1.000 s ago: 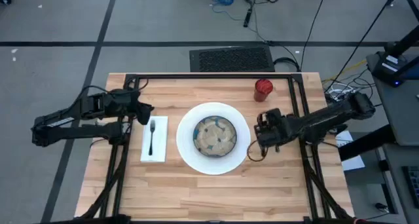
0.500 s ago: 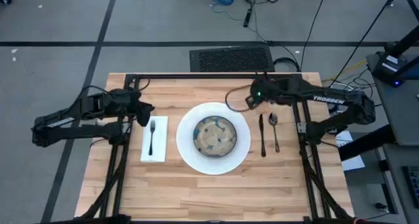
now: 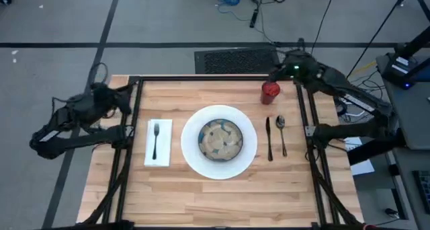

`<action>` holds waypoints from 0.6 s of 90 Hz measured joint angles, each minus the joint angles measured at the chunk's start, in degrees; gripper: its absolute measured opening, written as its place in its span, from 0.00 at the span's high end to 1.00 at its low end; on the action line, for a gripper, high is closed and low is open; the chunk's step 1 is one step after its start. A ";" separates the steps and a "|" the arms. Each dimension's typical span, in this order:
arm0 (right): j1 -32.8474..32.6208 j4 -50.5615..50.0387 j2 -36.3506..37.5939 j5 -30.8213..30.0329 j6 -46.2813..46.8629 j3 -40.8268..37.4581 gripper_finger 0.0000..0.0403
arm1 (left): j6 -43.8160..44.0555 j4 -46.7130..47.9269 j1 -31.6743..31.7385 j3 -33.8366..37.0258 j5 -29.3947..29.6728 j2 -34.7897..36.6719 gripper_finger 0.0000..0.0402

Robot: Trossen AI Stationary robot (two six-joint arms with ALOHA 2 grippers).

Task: Set table place
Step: Return to Home Position

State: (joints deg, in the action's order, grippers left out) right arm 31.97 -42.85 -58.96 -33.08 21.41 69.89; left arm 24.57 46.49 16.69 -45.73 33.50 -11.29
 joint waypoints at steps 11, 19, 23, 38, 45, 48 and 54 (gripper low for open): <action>-0.97 -1.56 5.85 -3.01 0.53 0.00 0.51 | -1.58 -1.33 0.00 -2.70 -0.02 2.18 0.79; -2.55 -2.79 9.72 -3.01 0.79 0.00 0.51 | -4.15 -2.47 0.00 -5.53 -0.07 2.58 0.79; -3.65 -3.67 11.38 -2.99 1.05 0.00 0.51 | -5.51 -2.88 0.00 -6.87 -0.07 2.61 0.79; -8.11 -8.49 15.58 -3.25 2.79 0.00 0.54 | -7.35 -3.70 0.00 -10.18 -2.14 2.70 0.79; -10.18 -11.98 16.86 -5.80 5.44 0.00 0.57 | -7.14 -3.49 0.00 -9.92 -3.10 2.97 0.79; -11.22 -13.52 17.38 -7.33 6.56 0.00 0.58 | -7.10 -3.49 0.00 -9.80 -3.08 3.03 0.79; -13.32 -16.56 18.44 -10.12 8.82 0.00 0.62 | -6.90 -3.58 0.00 -9.34 -3.10 3.40 0.79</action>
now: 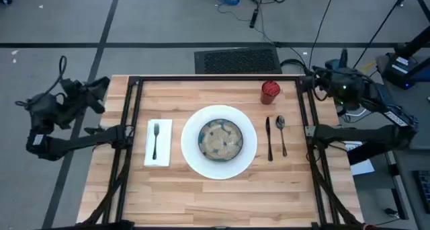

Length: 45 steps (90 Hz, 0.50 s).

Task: Set table place
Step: Return to Home Position

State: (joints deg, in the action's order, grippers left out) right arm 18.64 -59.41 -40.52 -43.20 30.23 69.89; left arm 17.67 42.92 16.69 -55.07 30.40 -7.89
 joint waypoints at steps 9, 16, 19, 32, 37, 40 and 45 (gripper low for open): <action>-3.60 -3.98 1.63 -1.84 2.53 0.00 0.68 | -0.14 0.01 0.16 1.07 -3.60 1.03 0.79; -6.50 -5.55 3.12 -1.87 3.33 -0.75 0.72 | -0.92 0.02 0.70 2.15 -8.28 1.94 0.79; -7.83 -5.60 3.92 -1.79 3.53 -1.68 0.74 | -0.93 0.02 0.86 2.71 -9.77 2.33 0.79; -13.07 -3.24 7.68 -1.62 4.94 -8.16 0.81 | 1.51 -0.30 1.92 6.03 -15.12 3.84 0.79; -14.69 -0.87 9.03 -1.69 4.64 -11.12 0.83 | 1.53 -1.32 2.35 7.51 -17.39 4.11 0.79; -15.73 0.53 9.75 -1.56 4.23 -12.88 0.84 | 1.53 -2.43 2.58 8.42 -18.74 4.30 0.79; -17.35 3.18 10.88 -0.41 3.81 -15.72 0.86 | 1.53 -4.94 2.78 10.06 -21.40 4.88 0.79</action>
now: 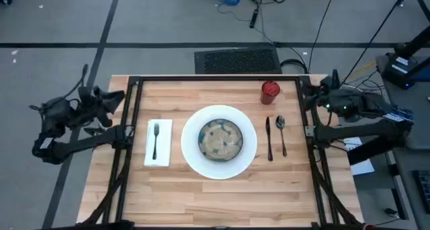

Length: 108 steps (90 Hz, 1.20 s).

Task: Set table place
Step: Return to Home Position

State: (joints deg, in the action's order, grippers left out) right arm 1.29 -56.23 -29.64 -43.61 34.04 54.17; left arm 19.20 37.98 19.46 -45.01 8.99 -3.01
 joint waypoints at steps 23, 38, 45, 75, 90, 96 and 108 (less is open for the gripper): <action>-9.13 15.98 7.71 5.53 -4.67 -12.53 0.93 | -0.04 -8.21 0.44 5.70 -10.35 2.89 0.79; -13.21 30.14 15.61 14.17 -9.64 -21.59 0.98 | -0.06 -11.75 0.42 8.95 -15.23 2.89 0.79; -13.96 36.98 18.58 18.70 -14.28 -25.82 0.99 | -0.83 -15.84 0.39 11.72 -19.07 2.89 0.79; -14.07 59.00 23.99 29.02 -21.75 -42.31 1.00 | -0.52 -35.36 0.28 26.79 -23.93 2.99 0.79; -14.05 68.96 23.90 31.64 -26.04 -50.69 1.00 | -1.38 -40.87 -2.09 33.31 -23.87 2.99 0.79; -14.05 71.17 23.86 32.03 -26.88 -53.65 1.00 | -1.55 -42.49 -3.67 35.64 -23.50 2.99 0.79; -14.21 68.93 23.60 34.91 -26.29 -53.48 1.00 | -1.59 -47.21 -7.73 39.86 -20.77 3.02 0.79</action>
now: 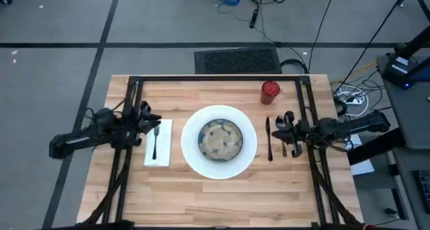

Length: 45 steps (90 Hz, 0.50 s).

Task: Set table place
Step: Return to Home Position

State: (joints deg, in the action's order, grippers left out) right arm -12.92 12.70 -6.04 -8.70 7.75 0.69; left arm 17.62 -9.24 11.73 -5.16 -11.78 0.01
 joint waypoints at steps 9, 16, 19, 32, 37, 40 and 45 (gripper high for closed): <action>-0.02 0.23 -0.01 1.33 -1.52 0.00 1.00 | -1.44 0.20 -4.03 2.56 5.19 0.00 0.83; -0.01 0.17 -0.01 -0.35 -1.77 0.02 1.00 | -2.34 0.46 -7.31 4.23 9.34 0.00 0.88; -0.01 0.18 -0.01 -1.60 -1.44 0.02 1.00 | -3.21 0.47 -8.71 4.62 10.38 0.00 0.90; 0.08 -0.89 -0.01 -3.34 -0.61 0.02 1.00 | -6.59 0.58 -13.65 4.71 11.53 0.00 0.99; 0.06 -1.16 -0.01 -3.31 -0.55 0.02 1.00 | -8.58 0.59 -15.38 4.71 12.41 0.00 0.99; 0.06 -1.18 -0.01 -3.31 -0.55 0.02 1.00 | -9.79 0.60 -16.25 4.71 14.08 0.00 0.99; 0.06 -1.30 -0.01 -3.30 -0.52 0.04 1.00 | -12.42 0.68 -17.50 4.71 17.45 0.00 1.00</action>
State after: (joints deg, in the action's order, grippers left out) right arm -12.86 11.39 -6.04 -12.00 7.22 0.73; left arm 5.20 -8.56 -5.76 -0.45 5.68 0.01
